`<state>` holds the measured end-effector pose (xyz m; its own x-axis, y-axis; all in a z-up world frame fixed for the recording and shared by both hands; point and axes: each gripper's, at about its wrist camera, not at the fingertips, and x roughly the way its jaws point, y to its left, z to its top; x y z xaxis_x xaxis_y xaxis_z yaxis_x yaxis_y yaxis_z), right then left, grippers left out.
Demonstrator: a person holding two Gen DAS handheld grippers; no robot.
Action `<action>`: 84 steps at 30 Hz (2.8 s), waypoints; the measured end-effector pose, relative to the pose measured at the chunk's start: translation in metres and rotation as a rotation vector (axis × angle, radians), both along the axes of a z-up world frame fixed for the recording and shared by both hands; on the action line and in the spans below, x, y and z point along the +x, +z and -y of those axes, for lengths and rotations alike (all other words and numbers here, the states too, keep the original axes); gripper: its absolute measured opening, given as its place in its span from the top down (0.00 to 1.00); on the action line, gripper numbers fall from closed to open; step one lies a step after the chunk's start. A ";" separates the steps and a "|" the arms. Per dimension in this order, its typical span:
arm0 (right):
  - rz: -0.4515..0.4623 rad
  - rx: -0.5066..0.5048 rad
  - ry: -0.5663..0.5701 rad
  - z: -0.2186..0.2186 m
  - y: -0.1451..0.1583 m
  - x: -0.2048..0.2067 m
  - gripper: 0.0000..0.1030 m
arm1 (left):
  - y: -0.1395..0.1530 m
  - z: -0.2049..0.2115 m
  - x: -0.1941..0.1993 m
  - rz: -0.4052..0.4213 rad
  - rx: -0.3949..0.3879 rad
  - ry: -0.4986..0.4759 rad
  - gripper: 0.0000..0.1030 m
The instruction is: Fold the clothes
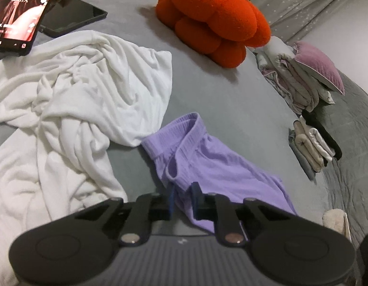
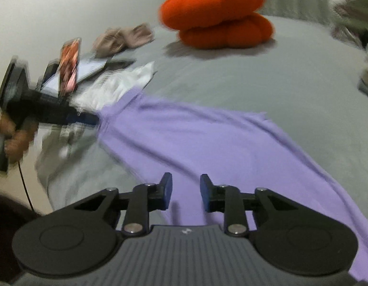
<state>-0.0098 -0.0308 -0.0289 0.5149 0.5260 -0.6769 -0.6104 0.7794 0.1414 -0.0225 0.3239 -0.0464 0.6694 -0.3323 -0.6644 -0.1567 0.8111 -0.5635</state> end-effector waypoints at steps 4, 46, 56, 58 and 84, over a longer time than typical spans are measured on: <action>0.070 -0.091 0.059 -0.020 -0.007 -0.018 0.81 | 0.001 0.000 -0.002 0.009 0.009 0.019 0.89; 0.000 -0.017 0.010 -0.017 -0.005 -0.018 0.86 | 0.034 0.006 0.009 0.146 0.264 0.162 0.50; 0.013 0.031 -0.154 0.029 -0.016 -0.010 0.64 | 0.022 0.064 0.024 0.208 0.321 -0.039 0.41; 0.016 0.022 -0.175 0.041 -0.018 -0.015 0.64 | 0.016 0.075 0.028 0.199 0.347 -0.071 0.39; 0.110 -0.160 -0.258 0.142 -0.017 -0.121 0.62 | 0.009 0.239 0.004 0.330 0.411 -0.598 0.25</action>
<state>-0.1309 -0.1730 -0.0458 0.6918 0.2599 -0.6737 -0.3946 0.9174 -0.0513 -0.0186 0.0851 -0.0369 0.6384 -0.4686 -0.6107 0.4935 0.8580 -0.1425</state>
